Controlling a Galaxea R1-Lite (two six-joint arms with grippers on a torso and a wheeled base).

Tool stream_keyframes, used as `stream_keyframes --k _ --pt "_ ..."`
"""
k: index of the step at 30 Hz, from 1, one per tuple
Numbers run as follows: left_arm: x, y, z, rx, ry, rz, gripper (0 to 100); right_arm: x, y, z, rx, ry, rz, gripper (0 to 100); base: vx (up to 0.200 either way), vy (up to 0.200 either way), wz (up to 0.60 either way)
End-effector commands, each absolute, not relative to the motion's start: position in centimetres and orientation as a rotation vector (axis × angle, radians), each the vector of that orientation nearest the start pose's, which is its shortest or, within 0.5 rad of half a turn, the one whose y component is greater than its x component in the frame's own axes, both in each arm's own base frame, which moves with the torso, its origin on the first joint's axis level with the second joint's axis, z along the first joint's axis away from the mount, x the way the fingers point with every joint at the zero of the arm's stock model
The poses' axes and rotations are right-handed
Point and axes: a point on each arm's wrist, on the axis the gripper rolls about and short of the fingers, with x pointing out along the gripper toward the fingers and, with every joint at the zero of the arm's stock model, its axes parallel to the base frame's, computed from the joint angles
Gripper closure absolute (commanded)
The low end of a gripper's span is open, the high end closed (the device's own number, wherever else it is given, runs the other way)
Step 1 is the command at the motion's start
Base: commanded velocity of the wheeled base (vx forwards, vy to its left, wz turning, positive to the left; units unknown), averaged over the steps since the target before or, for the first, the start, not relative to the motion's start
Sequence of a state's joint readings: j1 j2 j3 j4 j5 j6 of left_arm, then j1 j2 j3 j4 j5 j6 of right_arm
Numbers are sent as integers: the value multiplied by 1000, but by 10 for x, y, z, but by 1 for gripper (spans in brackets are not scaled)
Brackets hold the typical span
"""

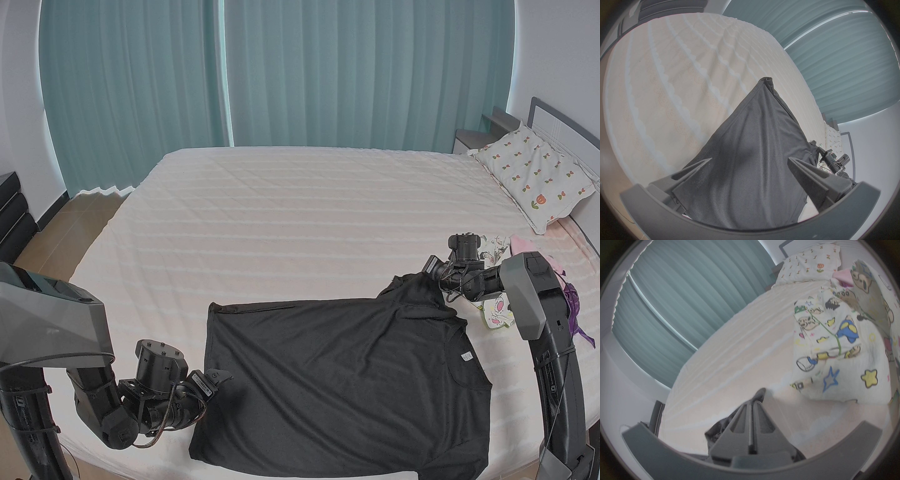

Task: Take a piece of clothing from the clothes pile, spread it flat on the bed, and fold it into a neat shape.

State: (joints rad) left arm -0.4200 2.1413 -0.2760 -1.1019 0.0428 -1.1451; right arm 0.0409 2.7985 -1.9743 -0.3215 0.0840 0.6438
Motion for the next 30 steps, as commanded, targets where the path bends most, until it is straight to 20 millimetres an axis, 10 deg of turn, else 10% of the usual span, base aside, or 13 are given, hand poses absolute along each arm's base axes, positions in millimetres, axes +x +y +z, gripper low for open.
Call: stream_keyframes --k 1,16,17,30 --pt "236 -104 -8 -902 852 108 0 555 18 -10 700 371 -30 100 0 0 0" --pt "236 -104 -8 -904 852 109 0 557 13 -26 673 326 -22 100 0 0 0" --pt "236 -104 -8 -905 852 110 0 557 12 -28 673 325 -23 0 0 0 0" --pt "236 -103 -6 -907 847 109 0 529 -2 14 670 357 -52 0 0 0 0"
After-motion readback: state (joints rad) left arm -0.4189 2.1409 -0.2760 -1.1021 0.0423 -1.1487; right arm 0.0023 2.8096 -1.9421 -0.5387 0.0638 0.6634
